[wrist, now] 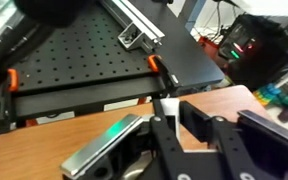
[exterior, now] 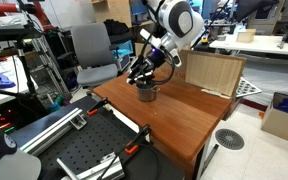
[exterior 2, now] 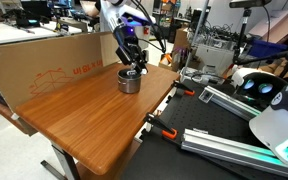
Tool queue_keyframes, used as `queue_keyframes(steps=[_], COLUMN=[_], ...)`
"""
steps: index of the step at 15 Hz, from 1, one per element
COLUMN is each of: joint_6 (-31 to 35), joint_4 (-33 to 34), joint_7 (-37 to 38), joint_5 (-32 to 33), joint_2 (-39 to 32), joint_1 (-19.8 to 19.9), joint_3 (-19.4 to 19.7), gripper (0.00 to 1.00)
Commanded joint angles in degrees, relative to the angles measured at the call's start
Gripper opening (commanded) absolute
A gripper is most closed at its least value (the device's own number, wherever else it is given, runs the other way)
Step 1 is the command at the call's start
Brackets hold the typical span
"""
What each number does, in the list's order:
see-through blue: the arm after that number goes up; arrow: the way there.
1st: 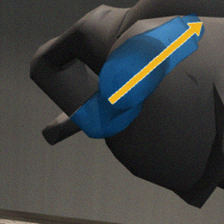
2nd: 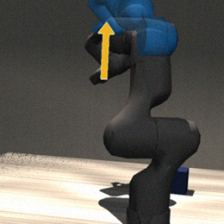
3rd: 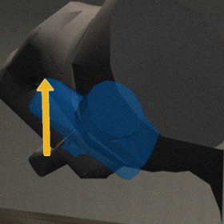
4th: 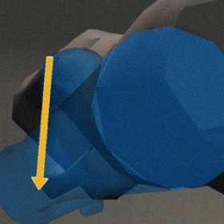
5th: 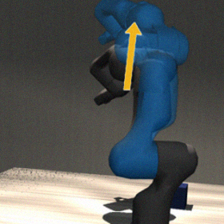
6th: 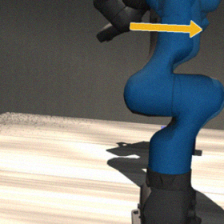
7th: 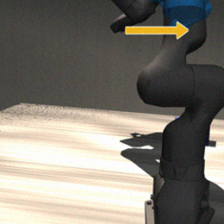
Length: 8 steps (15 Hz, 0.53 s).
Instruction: Pick the marker and put it in the pot
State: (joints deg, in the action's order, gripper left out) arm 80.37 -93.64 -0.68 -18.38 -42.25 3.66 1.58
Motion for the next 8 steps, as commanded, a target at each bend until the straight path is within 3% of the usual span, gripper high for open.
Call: queue_keyframes(steps=[1,2,3,5,8], joint_6=[-2.7,-2.3,-2.7,-2.9,-3.8], joint_4=[3.5,3.6,4.0,4.4,5.0], joint_7=[1.9,2.6,2.7,2.8,2.6], joint_5=[-0.9,-0.5,-0.6,-0.5,-0.3], joint_2=[-2.1,-2.1,-2.3,-2.4,-2.9], joint_1=[0.6,0.3,0.5,0.5,0.5], joint_3=[-0.2,0.0,-0.1,-0.2,-0.3], gripper=[0.06,0.24,0.5,0.57,0.81])
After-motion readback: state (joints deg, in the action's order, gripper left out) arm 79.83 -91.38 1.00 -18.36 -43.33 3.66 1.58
